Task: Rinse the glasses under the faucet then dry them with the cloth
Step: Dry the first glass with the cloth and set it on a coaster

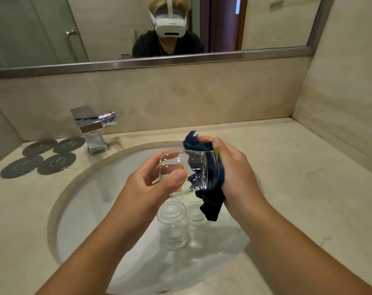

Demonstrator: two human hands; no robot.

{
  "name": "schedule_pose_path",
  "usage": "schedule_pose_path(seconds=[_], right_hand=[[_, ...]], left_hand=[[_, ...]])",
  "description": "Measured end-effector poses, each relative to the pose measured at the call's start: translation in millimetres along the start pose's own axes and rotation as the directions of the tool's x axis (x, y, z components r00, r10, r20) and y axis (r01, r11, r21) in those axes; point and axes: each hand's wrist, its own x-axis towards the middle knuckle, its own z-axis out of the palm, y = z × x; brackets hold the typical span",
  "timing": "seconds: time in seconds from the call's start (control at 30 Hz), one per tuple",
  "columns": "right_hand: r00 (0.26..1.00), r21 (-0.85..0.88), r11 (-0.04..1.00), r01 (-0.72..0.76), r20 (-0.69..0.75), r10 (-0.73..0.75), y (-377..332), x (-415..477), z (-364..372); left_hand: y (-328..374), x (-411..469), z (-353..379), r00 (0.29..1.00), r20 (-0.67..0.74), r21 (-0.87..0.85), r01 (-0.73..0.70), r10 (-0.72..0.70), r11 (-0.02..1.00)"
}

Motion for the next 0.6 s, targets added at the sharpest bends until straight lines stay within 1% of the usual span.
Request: schedule_pose_path(seconds=[0.07,0.2,0.27,0.33,0.4,0.47,0.53,0.6], right_hand=[[0.998,-0.070,0.996,0.048,-0.027,-0.050,4,0,3],[0.987,-0.133,0.980,0.150,-0.045,-0.157,6,-6,9],[0.973,-0.173,0.962,0.212,-0.051,-0.223,3,-10,12],[0.968,-0.172,0.958,0.231,-0.054,-0.243,1,-11,10],[0.983,-0.099,0.981,0.167,-0.063,-0.173,-1,-9,6],[0.999,0.007,1.000,0.011,-0.051,-0.011,-4,-8,3],[0.988,0.105,0.983,-0.152,-0.002,0.153,-6,-9,1],[0.955,0.207,0.932,-0.297,0.072,0.288,-5,-10,0]], left_hand=[[-1,0,0,1.000,-0.018,-0.016,0.009,-0.009,1.000],[-1,2,-3,0.998,-0.031,-0.101,0.060,-0.063,0.993],[0,2,-5,0.995,0.003,-0.130,0.100,-0.100,0.987],[2,2,-8,0.992,0.049,-0.106,0.119,-0.114,0.987],[3,1,-9,0.992,0.076,-0.032,0.098,-0.096,0.995],[4,-1,-9,0.991,0.111,0.032,0.072,-0.075,0.997],[4,-4,-7,0.985,0.160,0.069,0.047,-0.058,0.996],[4,-6,-5,0.979,0.193,0.051,0.052,-0.060,0.997]])
